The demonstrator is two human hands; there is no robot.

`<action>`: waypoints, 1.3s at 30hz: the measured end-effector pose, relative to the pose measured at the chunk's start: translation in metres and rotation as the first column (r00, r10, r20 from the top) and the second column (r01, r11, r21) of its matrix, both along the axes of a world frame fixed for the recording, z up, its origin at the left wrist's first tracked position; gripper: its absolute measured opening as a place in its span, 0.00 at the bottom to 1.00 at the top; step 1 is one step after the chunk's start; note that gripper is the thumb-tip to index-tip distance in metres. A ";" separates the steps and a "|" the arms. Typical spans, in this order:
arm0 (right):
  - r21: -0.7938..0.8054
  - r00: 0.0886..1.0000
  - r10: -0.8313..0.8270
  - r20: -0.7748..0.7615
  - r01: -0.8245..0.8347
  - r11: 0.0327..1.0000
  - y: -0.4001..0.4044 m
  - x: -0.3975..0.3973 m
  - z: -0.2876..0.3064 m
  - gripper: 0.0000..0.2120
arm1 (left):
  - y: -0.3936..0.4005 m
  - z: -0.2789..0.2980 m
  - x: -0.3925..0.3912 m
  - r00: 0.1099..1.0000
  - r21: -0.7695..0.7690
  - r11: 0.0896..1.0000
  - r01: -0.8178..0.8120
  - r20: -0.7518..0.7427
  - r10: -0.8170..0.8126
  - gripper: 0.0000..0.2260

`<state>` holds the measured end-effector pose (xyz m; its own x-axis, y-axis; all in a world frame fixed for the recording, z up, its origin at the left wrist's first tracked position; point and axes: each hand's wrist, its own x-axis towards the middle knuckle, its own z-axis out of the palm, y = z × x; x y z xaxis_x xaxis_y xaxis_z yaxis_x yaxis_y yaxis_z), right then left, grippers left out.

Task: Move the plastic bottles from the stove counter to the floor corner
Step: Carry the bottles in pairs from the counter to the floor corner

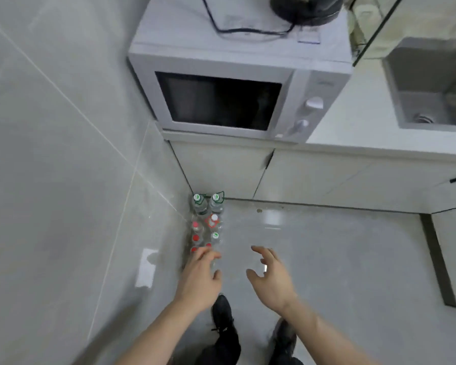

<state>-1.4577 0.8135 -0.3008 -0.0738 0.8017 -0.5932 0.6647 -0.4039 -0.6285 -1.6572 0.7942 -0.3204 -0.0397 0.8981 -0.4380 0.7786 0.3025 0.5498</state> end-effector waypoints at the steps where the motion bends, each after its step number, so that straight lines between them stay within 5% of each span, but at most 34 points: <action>1: 0.028 0.999 -0.032 -0.016 0.032 0.999 -0.006 0.014 0.023 0.25 | 0.003 0.025 0.012 0.998 0.031 0.998 0.057 0.003 -0.057 0.17; 11: 0.280 0.888 -0.450 -0.097 0.459 0.843 -0.100 0.195 0.185 0.26 | 0.040 0.206 0.193 0.836 0.268 0.801 0.536 -0.035 -0.548 0.16; 19: 0.380 0.741 -0.642 -0.198 0.662 0.646 -0.193 0.351 0.265 0.25 | -0.006 0.307 0.372 0.690 0.442 0.611 0.656 -0.024 -0.724 0.14; 31: 0.505 0.543 -0.827 -0.145 0.759 0.411 -0.318 0.533 0.303 0.26 | -0.077 0.358 0.618 0.351 0.523 0.311 0.794 0.024 -0.936 0.15; 39: 0.556 0.297 -0.953 -0.056 0.802 0.217 -0.380 0.640 0.308 0.27 | -0.102 0.358 0.787 0.064 0.563 0.075 0.823 0.039 -0.997 0.16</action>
<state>-0.8173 0.4338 0.0068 0.9285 0.3690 -0.0423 0.1985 -0.5893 -0.7831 -0.8705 0.6924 0.0375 0.9838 0.1090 0.1425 -0.0112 -0.7557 0.6549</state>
